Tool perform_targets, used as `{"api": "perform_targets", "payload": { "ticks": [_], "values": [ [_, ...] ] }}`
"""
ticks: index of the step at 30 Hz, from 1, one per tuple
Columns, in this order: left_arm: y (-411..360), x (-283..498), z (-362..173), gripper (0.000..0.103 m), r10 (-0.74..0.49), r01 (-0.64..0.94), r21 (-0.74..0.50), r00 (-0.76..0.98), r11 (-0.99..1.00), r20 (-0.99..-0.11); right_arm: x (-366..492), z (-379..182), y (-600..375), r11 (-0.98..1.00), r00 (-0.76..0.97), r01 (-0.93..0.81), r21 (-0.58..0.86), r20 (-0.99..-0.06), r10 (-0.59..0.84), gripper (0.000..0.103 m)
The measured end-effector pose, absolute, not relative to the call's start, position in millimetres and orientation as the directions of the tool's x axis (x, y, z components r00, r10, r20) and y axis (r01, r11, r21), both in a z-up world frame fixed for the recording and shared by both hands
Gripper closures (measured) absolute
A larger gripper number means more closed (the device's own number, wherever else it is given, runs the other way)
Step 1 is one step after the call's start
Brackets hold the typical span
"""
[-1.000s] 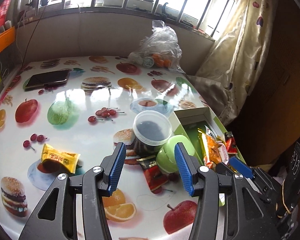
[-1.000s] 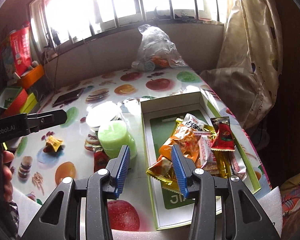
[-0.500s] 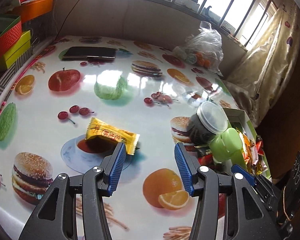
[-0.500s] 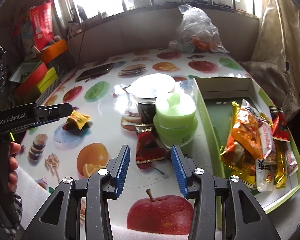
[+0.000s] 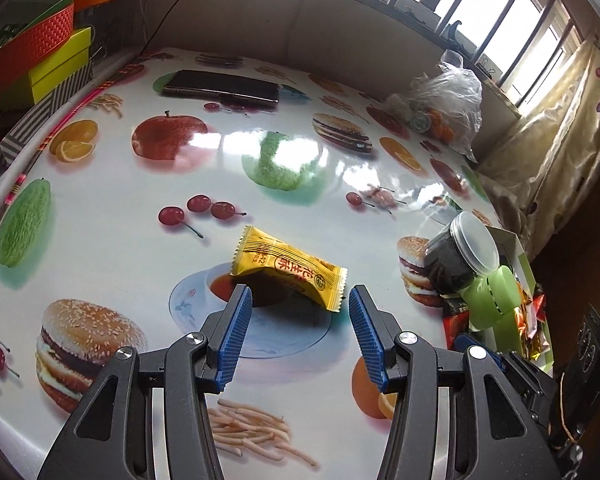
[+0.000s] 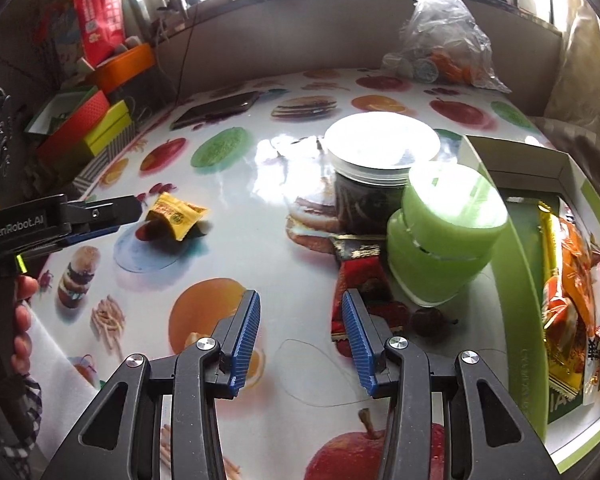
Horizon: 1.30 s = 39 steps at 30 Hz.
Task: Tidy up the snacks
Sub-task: 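Move both open tools back to the remaining snacks, then grasp a yellow candy with the left tool while the right tool grasps a red-black candy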
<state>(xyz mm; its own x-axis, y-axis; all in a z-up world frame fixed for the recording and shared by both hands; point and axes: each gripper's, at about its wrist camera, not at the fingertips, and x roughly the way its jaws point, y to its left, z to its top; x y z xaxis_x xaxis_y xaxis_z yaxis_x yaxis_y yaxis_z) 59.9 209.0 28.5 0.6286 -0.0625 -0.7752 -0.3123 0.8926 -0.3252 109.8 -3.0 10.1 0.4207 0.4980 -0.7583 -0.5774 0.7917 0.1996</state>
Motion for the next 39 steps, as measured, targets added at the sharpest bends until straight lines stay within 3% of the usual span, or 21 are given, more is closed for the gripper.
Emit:
{"api": "perform_targets", "payload": {
  "ticks": [5, 15, 23, 33, 39],
  "values": [
    [214, 58, 25, 0.051, -0.064, -0.32, -0.331, 0.626, 0.888, -0.777, 106, 21, -9, 0.838, 0.531, -0.535, 0.109, -0.729, 0.433, 0.061],
    [219, 56, 21, 0.051, -0.071, -0.333, -0.346, 0.623, 0.877, -0.779, 117, 8, 10, 0.861, 0.552, -0.508, 0.001, -0.767, 0.327, 0.061],
    [225, 56, 18, 0.051, -0.062, -0.35, -0.347, 0.621, 0.87, -0.781, 113, 17, 16, 0.788, 0.449, -0.593, 0.166, -0.744, 0.495, 0.061],
    [230, 55, 12, 0.051, -0.06, -0.365, -0.351, 0.614, 0.862, -0.787, 126, 12, 18, 0.903, 0.545, -0.426, 0.062, -0.778, 0.311, 0.061],
    [232, 58, 10, 0.051, -0.063, -0.366, -0.352, 0.611, 0.861, -0.789, 135, 2, 29, 0.915, 0.528, -0.401, 0.048, -0.804, 0.274, 0.061]
  ]
}}
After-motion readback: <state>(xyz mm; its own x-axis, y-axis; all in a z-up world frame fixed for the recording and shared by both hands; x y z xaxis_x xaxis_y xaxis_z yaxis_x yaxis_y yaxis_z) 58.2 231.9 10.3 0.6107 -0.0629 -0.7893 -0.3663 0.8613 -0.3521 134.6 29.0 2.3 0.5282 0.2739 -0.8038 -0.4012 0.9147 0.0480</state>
